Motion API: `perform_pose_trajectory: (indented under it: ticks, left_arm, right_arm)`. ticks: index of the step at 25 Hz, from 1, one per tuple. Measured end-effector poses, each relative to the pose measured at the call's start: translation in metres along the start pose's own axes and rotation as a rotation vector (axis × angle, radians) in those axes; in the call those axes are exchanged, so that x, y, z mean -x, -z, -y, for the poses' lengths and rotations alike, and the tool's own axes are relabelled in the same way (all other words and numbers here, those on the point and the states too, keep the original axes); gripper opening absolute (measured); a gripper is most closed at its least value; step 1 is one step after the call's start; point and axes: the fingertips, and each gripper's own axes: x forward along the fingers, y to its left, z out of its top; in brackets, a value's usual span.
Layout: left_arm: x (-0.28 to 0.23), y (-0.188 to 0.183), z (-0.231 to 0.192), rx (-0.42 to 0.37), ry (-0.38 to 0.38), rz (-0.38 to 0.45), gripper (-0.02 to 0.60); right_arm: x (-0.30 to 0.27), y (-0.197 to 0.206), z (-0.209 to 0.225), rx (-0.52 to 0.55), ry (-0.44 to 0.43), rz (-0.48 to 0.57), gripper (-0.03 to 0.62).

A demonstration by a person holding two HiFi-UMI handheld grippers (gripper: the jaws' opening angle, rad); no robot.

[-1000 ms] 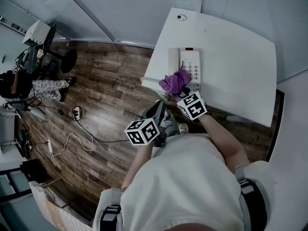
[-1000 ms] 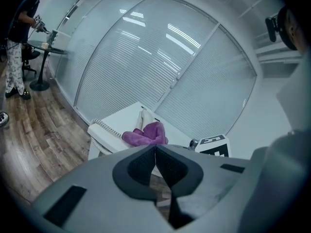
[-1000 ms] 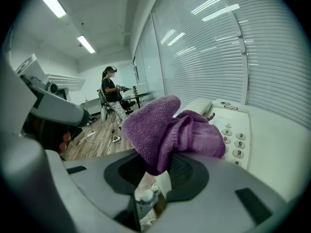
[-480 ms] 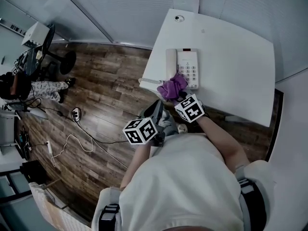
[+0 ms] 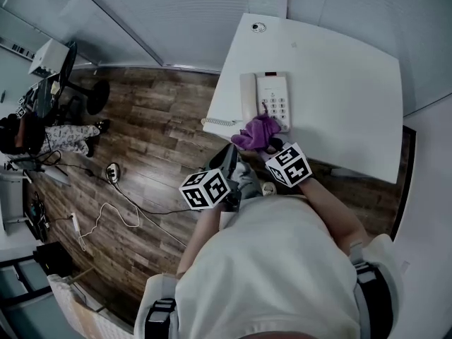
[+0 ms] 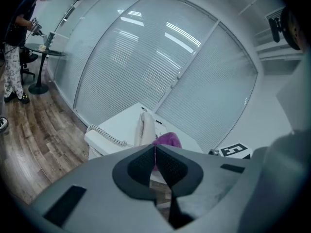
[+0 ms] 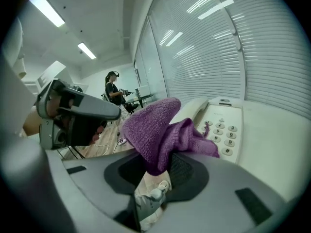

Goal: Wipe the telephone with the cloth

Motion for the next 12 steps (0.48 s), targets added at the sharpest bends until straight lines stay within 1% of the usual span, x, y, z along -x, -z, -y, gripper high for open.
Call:
perform_pose_trajectory:
  ticks: [4, 10, 11, 12]
  left_arm:
    - [-0.015, -0.013, 0.005, -0.049, 0.006, -0.001, 0.023]
    - [-0.051, -0.03, 0.016, -0.12, 0.037, -0.02, 0.025]
    - [-0.058, -0.032, 0.017, -0.13, 0.039, -0.027, 0.027]
    - [-0.065, -0.033, 0.019, -0.138, 0.043, -0.035, 0.05]
  right_arm:
    - [0.021, -0.012, 0.012, -0.016, 0.057, 0.058, 0.117]
    - [0.046, -0.015, 0.034, -0.065, 0.145, 0.103, 0.117]
    - [0.05, -0.015, 0.038, -0.071, 0.163, 0.111, 0.117]
    - [0.054, -0.015, 0.042, -0.077, 0.182, 0.118, 0.117]
